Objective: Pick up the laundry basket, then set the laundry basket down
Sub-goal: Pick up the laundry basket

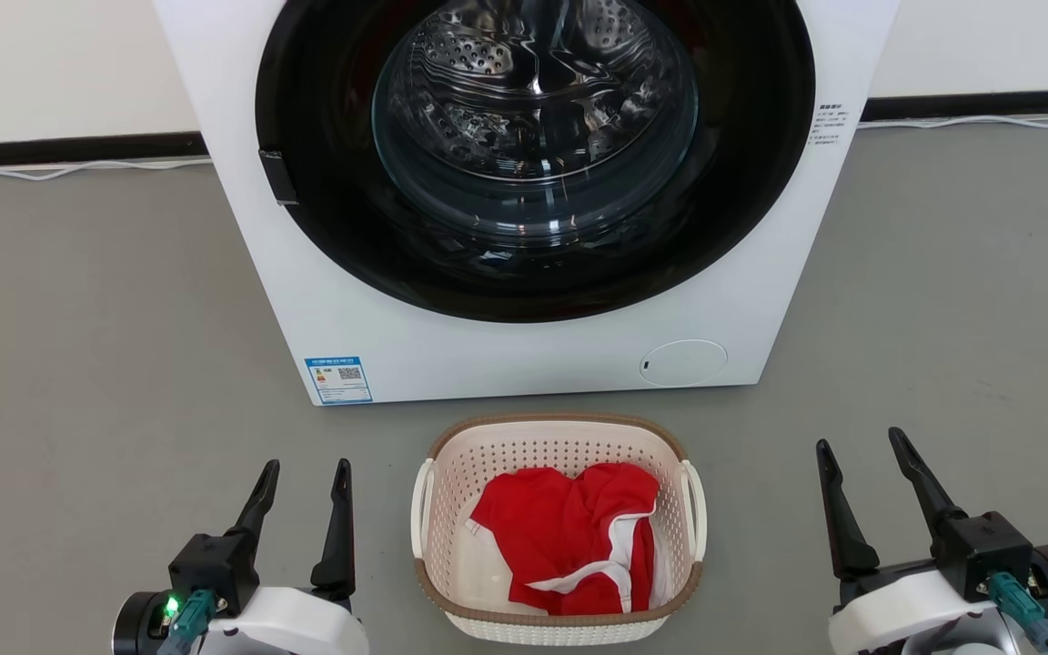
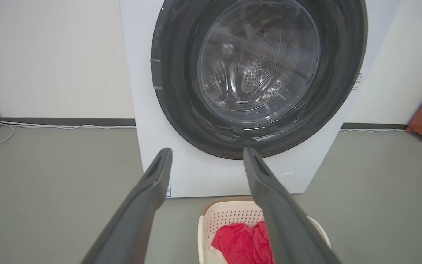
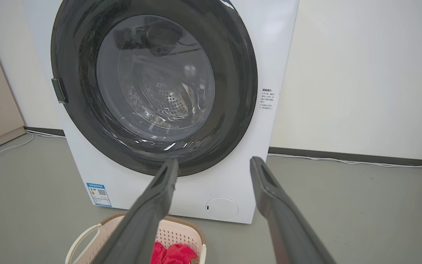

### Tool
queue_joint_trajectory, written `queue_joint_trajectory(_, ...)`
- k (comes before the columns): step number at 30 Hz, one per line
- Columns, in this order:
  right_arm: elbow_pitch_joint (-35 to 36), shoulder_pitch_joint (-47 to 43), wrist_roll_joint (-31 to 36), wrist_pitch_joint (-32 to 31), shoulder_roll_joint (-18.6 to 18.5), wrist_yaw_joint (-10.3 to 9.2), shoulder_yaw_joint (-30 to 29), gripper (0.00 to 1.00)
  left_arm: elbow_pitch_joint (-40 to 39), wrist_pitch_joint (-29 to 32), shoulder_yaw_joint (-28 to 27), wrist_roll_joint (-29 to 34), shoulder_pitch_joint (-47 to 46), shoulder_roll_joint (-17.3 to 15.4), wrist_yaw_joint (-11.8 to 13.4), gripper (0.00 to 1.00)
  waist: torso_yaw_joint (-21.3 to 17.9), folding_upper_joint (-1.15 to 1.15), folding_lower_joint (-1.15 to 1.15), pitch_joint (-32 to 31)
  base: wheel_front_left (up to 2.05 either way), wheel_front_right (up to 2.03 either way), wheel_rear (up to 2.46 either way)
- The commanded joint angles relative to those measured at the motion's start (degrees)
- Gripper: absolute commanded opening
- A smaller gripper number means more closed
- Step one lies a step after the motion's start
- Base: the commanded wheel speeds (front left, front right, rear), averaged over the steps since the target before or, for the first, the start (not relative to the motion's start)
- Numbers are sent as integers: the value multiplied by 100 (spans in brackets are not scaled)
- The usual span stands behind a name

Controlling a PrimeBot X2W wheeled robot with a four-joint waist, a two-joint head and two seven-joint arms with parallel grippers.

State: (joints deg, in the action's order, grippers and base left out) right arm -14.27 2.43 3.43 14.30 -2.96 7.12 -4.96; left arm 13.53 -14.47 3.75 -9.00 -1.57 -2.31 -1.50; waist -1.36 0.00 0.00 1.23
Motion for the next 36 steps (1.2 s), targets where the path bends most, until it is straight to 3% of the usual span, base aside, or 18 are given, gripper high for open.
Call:
queue_joint_trajectory(1, 94, 113, -17, 70, -19, 36, 131, 100, -148, -52, -177, 49, -121, -56, 31, 100, 1, 0, 0, 11, 0, 0, 0)
queue_joint_trajectory(7, 63, 153, -22, 70, -13, 36, 119, 100, -156, -52, -188, 58, -143, -56, 11, 100, -1, 0, 0, 105, 0, 0, 0)
queue_joint_trajectory(19, -518, 853, -252, 70, 6, 36, -208, 100, 22, -52, -73, -101, -797, -56, -29, 100, 56, 0, 0, 1185, 0, 0, 0)
queue_joint_trajectory(24, -889, 1259, -270, 70, 7, 36, -151, 100, 569, -52, -7, -296, -1206, -56, -5, 100, 63, 0, 0, 1614, 0, 0, 0)
queue_joint_trajectory(36, -2837, 2859, 154, 70, 8, 36, -67, 100, 2704, -52, 333, -106, -3071, -56, 153, 100, 18, 0, 0, 3175, 0, 0, 0)
